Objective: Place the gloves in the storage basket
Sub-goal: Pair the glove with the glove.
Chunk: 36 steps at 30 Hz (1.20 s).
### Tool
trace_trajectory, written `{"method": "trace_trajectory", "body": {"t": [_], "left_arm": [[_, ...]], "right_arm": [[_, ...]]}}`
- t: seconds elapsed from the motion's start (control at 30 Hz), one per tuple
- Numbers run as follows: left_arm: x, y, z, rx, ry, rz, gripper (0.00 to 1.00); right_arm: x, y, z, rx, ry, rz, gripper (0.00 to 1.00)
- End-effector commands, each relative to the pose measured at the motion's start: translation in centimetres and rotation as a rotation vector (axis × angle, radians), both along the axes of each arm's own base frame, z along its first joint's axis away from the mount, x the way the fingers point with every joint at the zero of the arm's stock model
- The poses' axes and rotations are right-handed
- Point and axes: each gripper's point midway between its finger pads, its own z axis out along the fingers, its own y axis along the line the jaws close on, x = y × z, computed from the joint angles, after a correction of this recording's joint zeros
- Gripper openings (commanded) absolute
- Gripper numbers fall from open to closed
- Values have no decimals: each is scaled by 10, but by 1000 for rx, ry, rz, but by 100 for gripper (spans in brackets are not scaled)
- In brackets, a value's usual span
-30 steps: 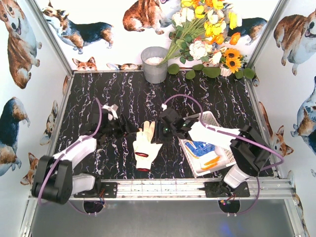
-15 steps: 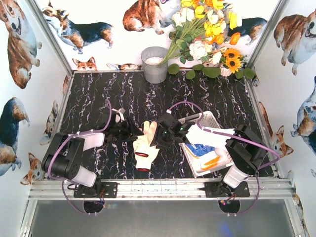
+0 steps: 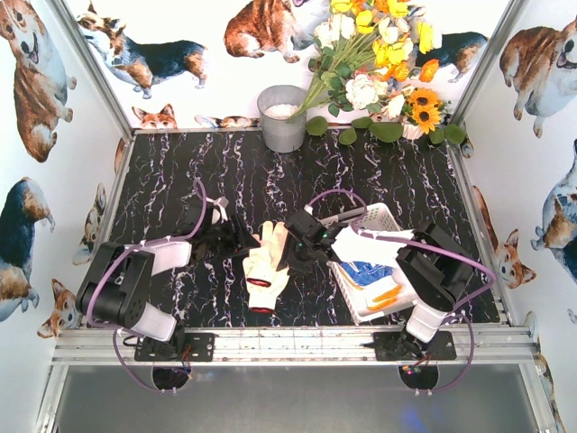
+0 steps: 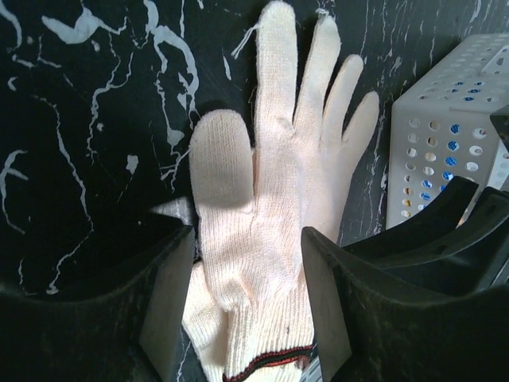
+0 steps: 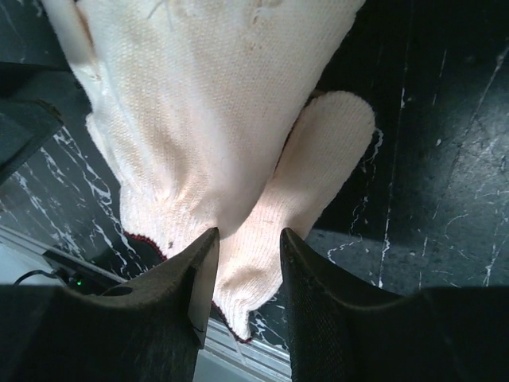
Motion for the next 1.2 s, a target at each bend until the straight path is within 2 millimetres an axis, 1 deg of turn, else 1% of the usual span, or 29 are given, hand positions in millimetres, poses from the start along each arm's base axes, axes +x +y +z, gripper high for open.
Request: {"method": "trace_trajectory", "body": {"t": [0.0,0.1,0.27,0.43,0.53,0.6,0.67,0.83,0.9,1.0,1.1,1.17], "left_arm": [[4,-5,-7,-16,-6,-13,48],[8,-6,-11,-12,0,-22,39],[6,-4,-20,7,16,-24,27],[4,-3,-23,5,22,-18,24],[4,-8,-22,-25,21,-17,23],[4,-11,-21,-44,19,-21,21],[5,-13,-22,-49,21,-24,18],[10,-16,-16,-62,10,-27,2],[14,-15,-11,-58,-7,-19,0],[16,-14,-4,-49,-24,-9,0],[12,-10,-2,-33,-18,0,0],[10,-8,4,-32,-32,12,0]], "right_arm": [[17,15,17,29,-67,7,39],[20,17,16,26,-77,15,39],[23,17,15,16,-88,21,38],[26,22,9,11,-83,29,37],[27,24,6,11,-77,30,36],[27,24,8,13,-84,30,32],[29,24,10,12,-96,29,26],[29,24,17,9,-107,49,9],[29,24,18,13,-108,54,4],[28,25,24,29,-116,65,0],[25,31,35,67,-121,91,0],[22,33,42,88,-117,101,0]]}}
